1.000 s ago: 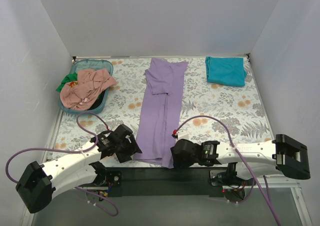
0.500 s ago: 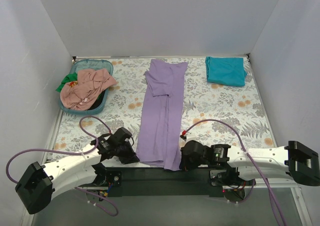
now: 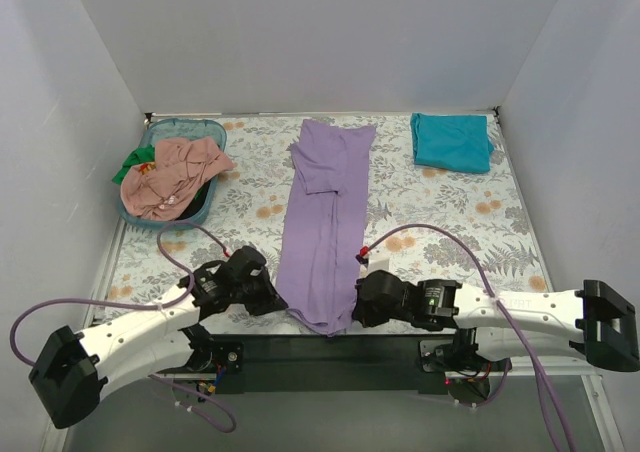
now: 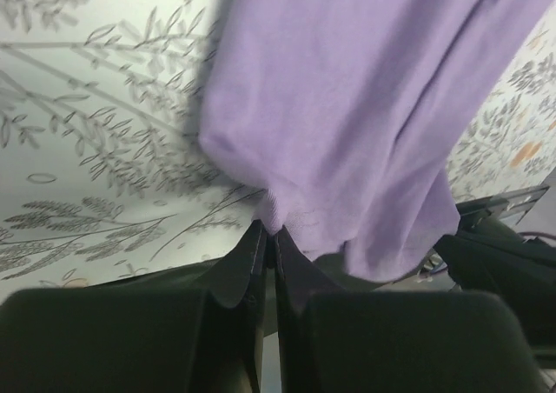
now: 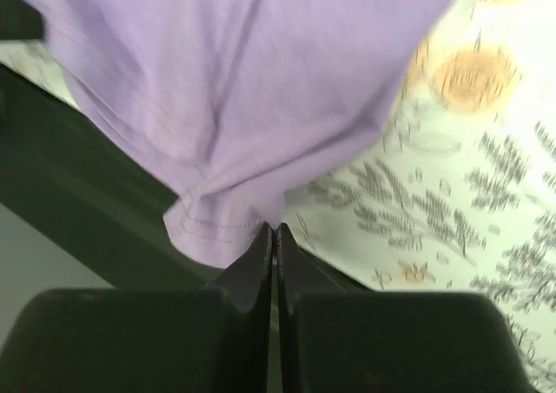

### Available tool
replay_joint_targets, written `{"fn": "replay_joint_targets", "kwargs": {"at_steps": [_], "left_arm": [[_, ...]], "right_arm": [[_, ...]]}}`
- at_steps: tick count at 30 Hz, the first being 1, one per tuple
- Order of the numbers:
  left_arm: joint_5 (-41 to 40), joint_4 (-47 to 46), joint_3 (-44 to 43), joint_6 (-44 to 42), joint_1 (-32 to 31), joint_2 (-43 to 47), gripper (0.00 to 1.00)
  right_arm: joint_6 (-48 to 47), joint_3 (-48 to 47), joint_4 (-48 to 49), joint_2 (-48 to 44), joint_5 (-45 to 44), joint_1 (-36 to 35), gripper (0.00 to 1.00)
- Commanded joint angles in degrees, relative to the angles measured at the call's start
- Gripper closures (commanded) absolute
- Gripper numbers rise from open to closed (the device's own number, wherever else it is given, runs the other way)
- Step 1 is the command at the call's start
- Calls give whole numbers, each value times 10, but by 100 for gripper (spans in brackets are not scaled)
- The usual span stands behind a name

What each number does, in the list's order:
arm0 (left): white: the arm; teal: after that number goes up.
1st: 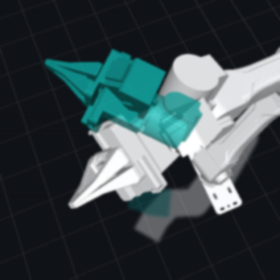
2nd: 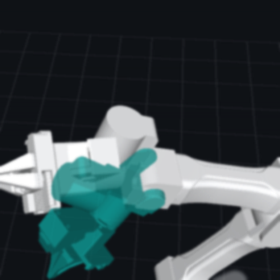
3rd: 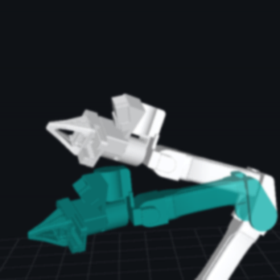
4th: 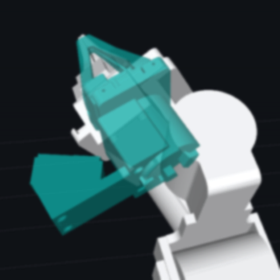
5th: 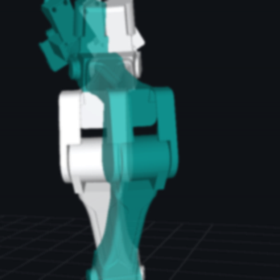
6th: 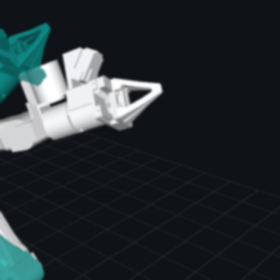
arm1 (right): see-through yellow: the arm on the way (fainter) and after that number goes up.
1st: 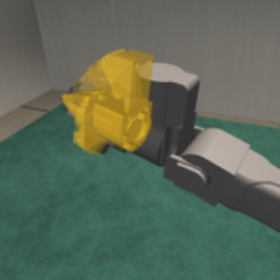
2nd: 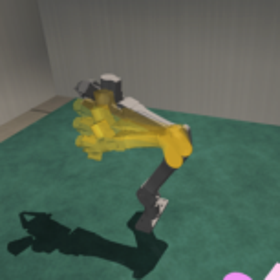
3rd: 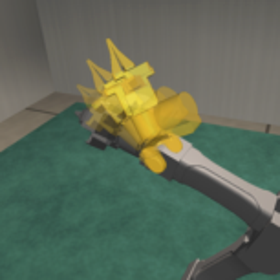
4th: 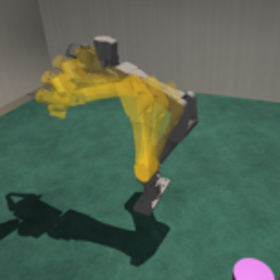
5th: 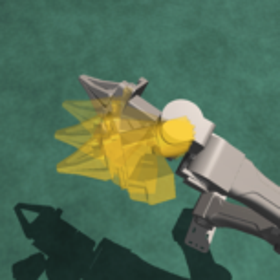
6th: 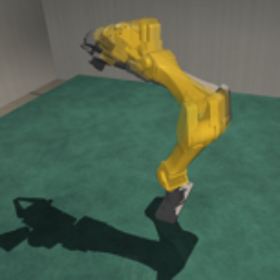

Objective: Fold and stack the t-shirts
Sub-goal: Fold the tshirt

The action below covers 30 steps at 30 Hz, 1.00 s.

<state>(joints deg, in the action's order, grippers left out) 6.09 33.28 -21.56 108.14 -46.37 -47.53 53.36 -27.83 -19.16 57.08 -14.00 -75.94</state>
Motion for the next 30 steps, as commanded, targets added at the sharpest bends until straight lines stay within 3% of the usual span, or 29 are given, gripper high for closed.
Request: {"fn": "replay_joint_targets", "kwargs": {"at_steps": [1,10,19,30], "left_arm": [[-53,-43,-66,-14,-2,-44,100],[-158,-76,-216,-71,24,-207,100],[-215,-82,-371,-108,78,-350,100],[-185,-112,-488,-175,138,-491,100]], "right_arm": [[-44,-68,-18,22,-95,18,99],[-142,-152,14,94,-158,147,99],[-265,-228,89,165,-124,267,99],[-317,-302,131,283,-33,375,99]]}}
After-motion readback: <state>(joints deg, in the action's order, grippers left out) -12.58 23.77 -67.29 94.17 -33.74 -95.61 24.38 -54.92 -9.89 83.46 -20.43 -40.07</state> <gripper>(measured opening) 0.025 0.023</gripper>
